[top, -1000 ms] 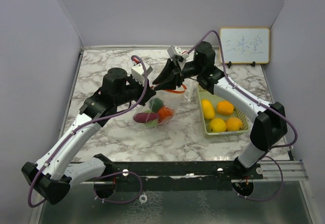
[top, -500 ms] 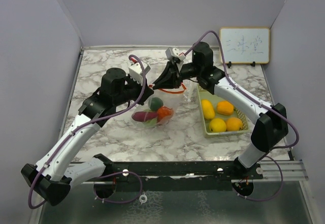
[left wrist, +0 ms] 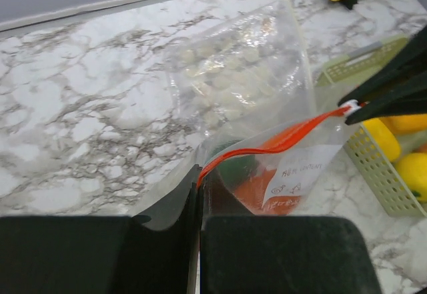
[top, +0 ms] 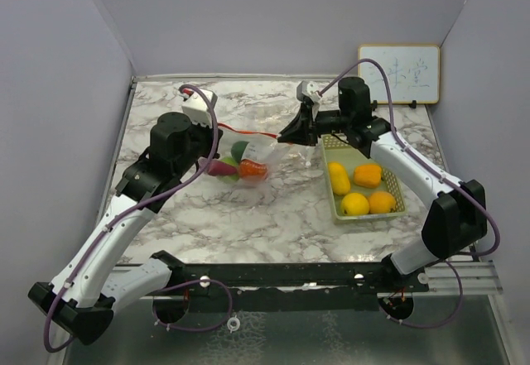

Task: Place the food in the zip-top bag and seal the zipper
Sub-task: Zip the zipper food storage bag at the center of the board, then place the zipper food storage bag at the center of the board.

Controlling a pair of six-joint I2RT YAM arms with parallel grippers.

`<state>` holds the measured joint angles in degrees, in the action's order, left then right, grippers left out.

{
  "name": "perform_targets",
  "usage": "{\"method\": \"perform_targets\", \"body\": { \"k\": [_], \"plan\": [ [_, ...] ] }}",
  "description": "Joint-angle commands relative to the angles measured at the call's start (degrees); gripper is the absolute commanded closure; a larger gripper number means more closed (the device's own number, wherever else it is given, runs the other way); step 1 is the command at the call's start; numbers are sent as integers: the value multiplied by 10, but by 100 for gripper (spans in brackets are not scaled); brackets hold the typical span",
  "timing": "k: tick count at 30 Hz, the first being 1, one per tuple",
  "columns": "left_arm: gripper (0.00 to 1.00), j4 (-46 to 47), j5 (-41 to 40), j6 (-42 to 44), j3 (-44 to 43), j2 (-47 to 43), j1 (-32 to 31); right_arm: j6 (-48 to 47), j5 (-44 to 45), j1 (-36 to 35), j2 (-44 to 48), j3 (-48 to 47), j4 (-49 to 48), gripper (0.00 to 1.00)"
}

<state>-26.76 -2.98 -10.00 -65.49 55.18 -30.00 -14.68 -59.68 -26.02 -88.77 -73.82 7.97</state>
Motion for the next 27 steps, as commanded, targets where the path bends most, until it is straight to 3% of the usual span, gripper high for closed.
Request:
{"method": "perform_targets", "body": {
  "k": [1, 8, 14, 15, 17, 21, 26, 27],
  "plan": [
    [100, -1, -200, -9, -25, -27, 13, -34, 87, 17, 37, 40, 46, 98],
    [100, -20, -265, -25, -23, -20, 16, -26, 238, 18, 31, 38, 62, 98],
    [100, -28, -322, -45, -4, -28, 19, -15, 269, 18, 20, 5, 75, 98],
    [100, -26, -325, -47, 0, -30, 19, -1, 268, 18, 19, -4, 71, 88],
    [100, -15, -322, -53, 12, -37, 20, 46, 280, 18, 18, -21, 50, 35],
    [100, 4, -331, -72, 40, -49, 21, 145, 386, 18, -5, -63, 15, 2],
    [100, -12, -347, -89, 53, -50, 22, 194, 552, 19, -115, -187, 112, 0],
    [95, -15, -344, -92, 56, -52, 23, 203, 580, 21, -134, -212, 133, 0]
  ]
}}
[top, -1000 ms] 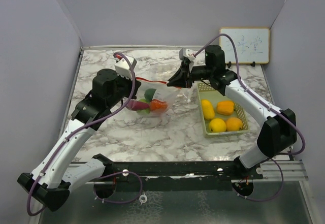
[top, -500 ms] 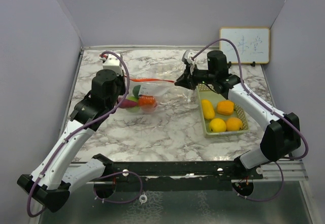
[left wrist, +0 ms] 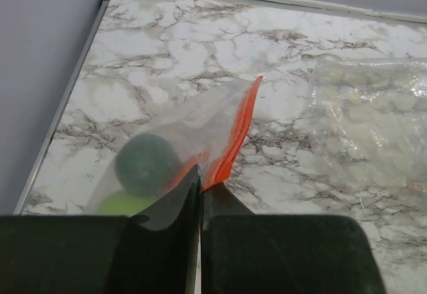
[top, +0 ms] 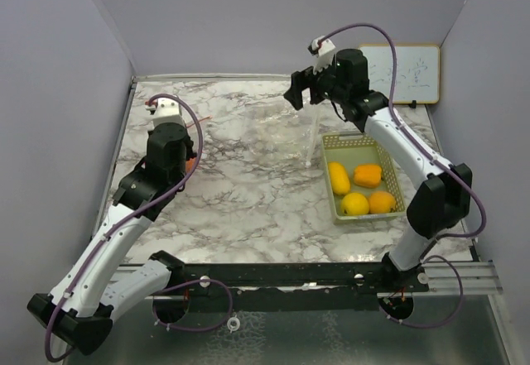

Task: Place the food in the zip-top bag and seal the zipper
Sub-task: Place the zipper food storage bag at the center of the board, then pick up the zipper food storage bag at the center of the board.

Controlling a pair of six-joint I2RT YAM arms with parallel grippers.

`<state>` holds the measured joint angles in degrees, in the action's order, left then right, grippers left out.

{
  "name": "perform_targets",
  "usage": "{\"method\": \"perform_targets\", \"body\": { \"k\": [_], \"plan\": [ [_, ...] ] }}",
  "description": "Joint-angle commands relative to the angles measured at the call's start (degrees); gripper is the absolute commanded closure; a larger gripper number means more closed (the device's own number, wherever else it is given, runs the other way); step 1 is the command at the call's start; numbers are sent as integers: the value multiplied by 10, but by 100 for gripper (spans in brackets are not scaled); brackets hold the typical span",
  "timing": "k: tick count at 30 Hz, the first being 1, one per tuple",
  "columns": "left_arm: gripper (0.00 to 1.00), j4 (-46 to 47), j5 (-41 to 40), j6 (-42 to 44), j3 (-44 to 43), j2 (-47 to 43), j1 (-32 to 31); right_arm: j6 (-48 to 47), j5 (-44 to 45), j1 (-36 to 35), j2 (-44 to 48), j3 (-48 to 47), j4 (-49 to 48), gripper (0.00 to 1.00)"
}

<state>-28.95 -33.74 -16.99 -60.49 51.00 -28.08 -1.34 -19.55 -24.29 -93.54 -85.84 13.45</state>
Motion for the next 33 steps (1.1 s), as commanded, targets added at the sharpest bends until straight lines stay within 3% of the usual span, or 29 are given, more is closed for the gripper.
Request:
{"method": "perform_targets", "body": {
  "k": [1, 4, 5, 6, 12, 16, 23, 28, 30, 33],
  "plan": [
    [82, 6, -31, -23, 8, -11, 4, 78, 199, 6, -103, -113, 93, 0],
    [45, 26, 10, -15, 11, -21, 4, 116, 214, 28, -136, -147, 111, 0],
    [14, 45, 31, -6, 10, -25, 5, 134, 201, 41, -144, -153, 112, 0],
    [3, 68, 61, 4, 9, -26, 5, 151, 181, 56, -152, -157, 111, 0],
    [1, 172, 218, 41, -65, 53, 5, 177, 41, 126, -209, -172, 96, 0],
    [12, 211, 355, 55, -120, 152, 5, 180, -29, 147, -242, -176, 86, 0],
    [21, 287, 455, 68, -146, 289, 5, 202, -151, 159, -307, -190, 67, 4],
    [24, 300, 502, 79, -168, 359, -11, 218, -178, 160, -330, -187, 52, 6],
    [24, 298, 506, 97, -188, 382, -27, 230, -199, 160, -335, -186, 41, 13],
    [24, 293, 508, 112, -203, 419, -48, 254, -242, 160, -343, -189, 30, 35]
  ]
}}
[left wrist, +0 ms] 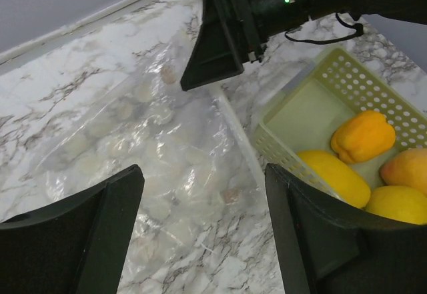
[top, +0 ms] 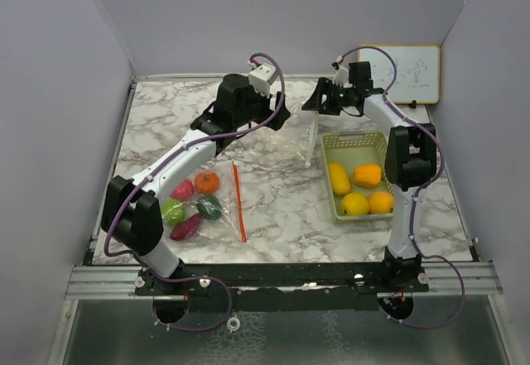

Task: Place the food in the zip-top bag and seal the zipper
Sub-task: Pick up the zipper food storage bag at the center of the board.

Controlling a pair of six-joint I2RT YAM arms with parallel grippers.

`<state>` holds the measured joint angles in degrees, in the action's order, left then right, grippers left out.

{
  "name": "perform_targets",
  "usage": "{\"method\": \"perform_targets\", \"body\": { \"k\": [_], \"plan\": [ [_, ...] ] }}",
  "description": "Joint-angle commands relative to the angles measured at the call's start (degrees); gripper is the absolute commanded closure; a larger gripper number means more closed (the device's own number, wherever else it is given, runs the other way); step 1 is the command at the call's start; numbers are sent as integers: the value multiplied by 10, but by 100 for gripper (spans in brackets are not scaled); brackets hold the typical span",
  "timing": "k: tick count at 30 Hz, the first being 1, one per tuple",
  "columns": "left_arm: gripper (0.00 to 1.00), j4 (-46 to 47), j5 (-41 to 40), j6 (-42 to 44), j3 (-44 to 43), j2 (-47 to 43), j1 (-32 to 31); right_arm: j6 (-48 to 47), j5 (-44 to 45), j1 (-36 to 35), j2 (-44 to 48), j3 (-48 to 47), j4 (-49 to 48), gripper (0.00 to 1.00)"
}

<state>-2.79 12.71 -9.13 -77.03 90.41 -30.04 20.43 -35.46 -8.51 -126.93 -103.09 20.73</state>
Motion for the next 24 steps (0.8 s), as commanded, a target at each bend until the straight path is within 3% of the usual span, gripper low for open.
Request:
{"method": "perform_targets", "body": {
  "k": [1, 4, 8, 24],
  "plan": [
    [25, 33, 45, 37, -41, 35, -33, 46, -94, 3, -9, -15, -45, 46],
    [26, 38, 36, 48, -44, 58, -46, 66, -105, 3, 4, -4, -49, 78],
    [26, 59, 21, 53, -37, 83, -59, 86, -103, 2, 41, 12, -46, 97],
    [24, 100, -157, 70, -31, 151, -142, 112, -46, -31, 160, 58, 11, 98]
  ]
}}
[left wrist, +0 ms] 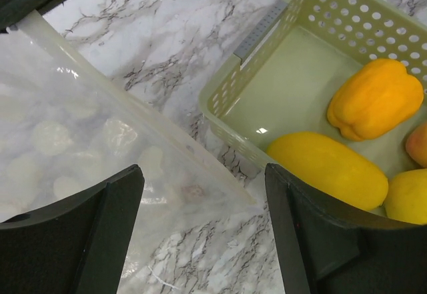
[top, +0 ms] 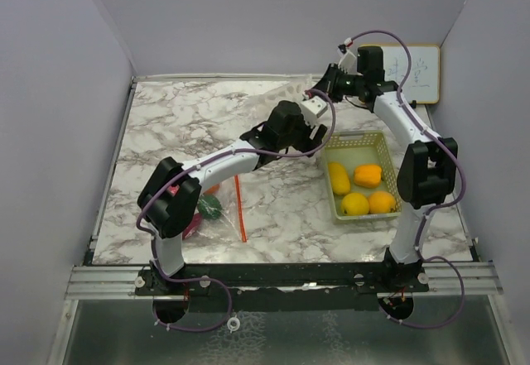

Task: Place the food in the zip-top bag and seal the zipper
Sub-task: Pick up the zipper food storage bag at the center of the board.

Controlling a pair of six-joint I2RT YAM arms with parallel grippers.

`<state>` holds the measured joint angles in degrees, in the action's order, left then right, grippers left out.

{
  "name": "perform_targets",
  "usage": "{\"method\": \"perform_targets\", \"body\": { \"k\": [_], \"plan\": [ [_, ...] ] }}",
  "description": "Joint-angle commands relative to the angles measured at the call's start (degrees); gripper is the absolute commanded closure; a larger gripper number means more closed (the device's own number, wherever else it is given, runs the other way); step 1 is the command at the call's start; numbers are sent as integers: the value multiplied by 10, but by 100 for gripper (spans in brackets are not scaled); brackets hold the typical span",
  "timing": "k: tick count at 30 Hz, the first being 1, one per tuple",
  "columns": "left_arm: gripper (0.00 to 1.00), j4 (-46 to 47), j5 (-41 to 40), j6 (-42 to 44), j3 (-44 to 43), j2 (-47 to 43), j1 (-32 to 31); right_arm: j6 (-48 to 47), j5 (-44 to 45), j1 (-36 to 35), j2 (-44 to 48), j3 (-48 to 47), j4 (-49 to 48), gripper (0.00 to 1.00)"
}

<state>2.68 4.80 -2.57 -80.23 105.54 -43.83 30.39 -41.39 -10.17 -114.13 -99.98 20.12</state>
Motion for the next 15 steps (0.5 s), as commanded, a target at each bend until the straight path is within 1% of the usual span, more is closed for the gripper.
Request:
{"method": "perform_targets", "body": {
  "k": [1, 6, 8, 9, 11, 13, 15],
  "plan": [
    [23, 50, -89, 2, 1, -1, -5, 14, 13, -17, 38, 31, 17, 98],
    [24, 61, -125, -8, -6, 7, -5, 21, 12, -28, 70, 51, 19, 98],
    [31, 61, -130, -11, -9, 11, -5, 23, 13, -29, 83, 53, 23, 98],
    [38, 60, -127, -12, -10, 12, -5, 22, 13, -29, 89, 54, 27, 98],
    [54, 58, -114, -15, -8, 13, -5, 21, 16, -29, 103, 55, 32, 98],
    [75, 54, -107, -23, -7, 13, -5, 20, 18, -29, 113, 57, 38, 98],
    [93, 50, -99, -28, -2, 10, -5, 22, 18, -29, 122, 60, 39, 98]
  ]
}}
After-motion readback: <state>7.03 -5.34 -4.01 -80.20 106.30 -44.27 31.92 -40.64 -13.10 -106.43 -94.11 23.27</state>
